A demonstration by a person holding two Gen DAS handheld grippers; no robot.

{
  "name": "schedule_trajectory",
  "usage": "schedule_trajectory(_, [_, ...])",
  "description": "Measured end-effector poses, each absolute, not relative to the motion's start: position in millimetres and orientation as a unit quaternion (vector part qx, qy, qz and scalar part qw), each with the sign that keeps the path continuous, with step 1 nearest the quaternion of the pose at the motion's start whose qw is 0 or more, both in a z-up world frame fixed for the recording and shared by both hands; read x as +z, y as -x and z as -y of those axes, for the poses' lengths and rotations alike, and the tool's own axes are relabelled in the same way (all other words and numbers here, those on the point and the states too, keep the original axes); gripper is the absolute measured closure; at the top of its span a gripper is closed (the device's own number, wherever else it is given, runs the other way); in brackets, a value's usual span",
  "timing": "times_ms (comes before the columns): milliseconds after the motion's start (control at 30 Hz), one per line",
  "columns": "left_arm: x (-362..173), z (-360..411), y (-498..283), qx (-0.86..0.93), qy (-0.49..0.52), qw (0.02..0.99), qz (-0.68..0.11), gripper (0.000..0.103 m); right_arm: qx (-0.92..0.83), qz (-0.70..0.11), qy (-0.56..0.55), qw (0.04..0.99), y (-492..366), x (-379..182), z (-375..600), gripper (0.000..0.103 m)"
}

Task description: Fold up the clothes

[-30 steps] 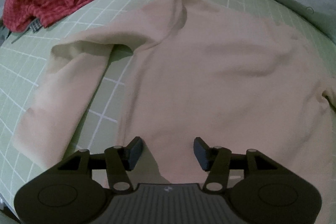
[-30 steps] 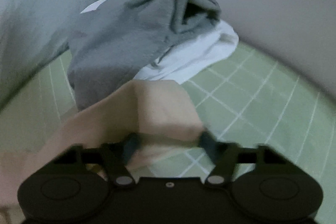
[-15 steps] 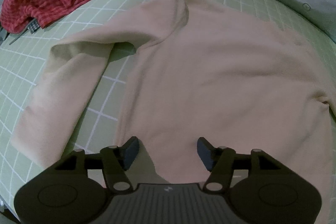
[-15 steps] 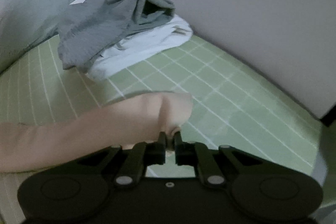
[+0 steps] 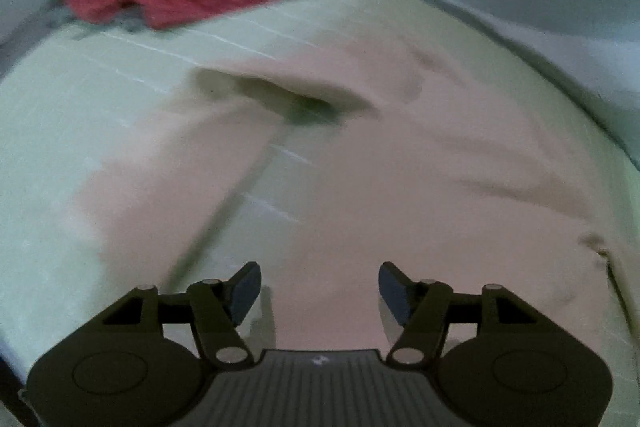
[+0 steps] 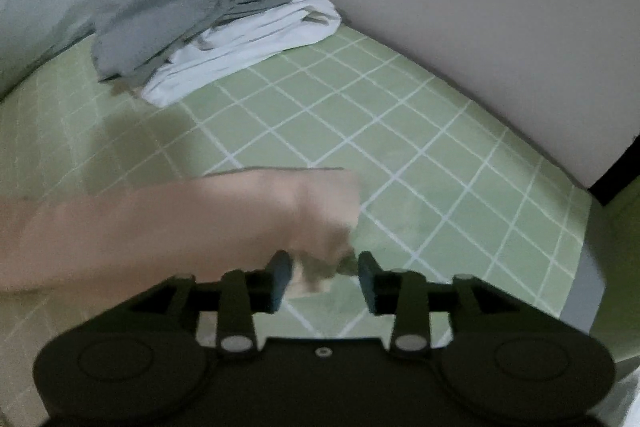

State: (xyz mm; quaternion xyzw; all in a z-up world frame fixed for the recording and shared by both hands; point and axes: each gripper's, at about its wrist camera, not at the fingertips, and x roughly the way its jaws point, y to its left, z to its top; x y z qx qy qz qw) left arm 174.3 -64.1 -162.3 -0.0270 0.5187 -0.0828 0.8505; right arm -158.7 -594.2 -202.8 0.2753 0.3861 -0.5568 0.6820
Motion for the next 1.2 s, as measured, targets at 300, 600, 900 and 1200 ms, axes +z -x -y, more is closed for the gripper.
schedule_trajectory(300, [-148,-27,-160,-0.020,0.038,0.863,-0.503,0.037,-0.529,-0.392,-0.237,0.714,144,-199,524,0.016])
schedule_trajectory(600, [-165,-65,-203,-0.045,0.067,0.840,-0.537,0.037,-0.460,-0.417,-0.217,0.753,102,-190,425,0.014])
schedule_trajectory(900, [-176,-59,-247,-0.123,-0.001,0.829,-0.546,0.091,-0.473,-0.414,-0.236,0.741,75,-198,380,0.012])
schedule_trajectory(1200, [-93,-69,-250,-0.059,-0.142,0.942,-0.298,0.092,-0.481,-0.403,-0.267,0.731,52,-209,360,0.012])
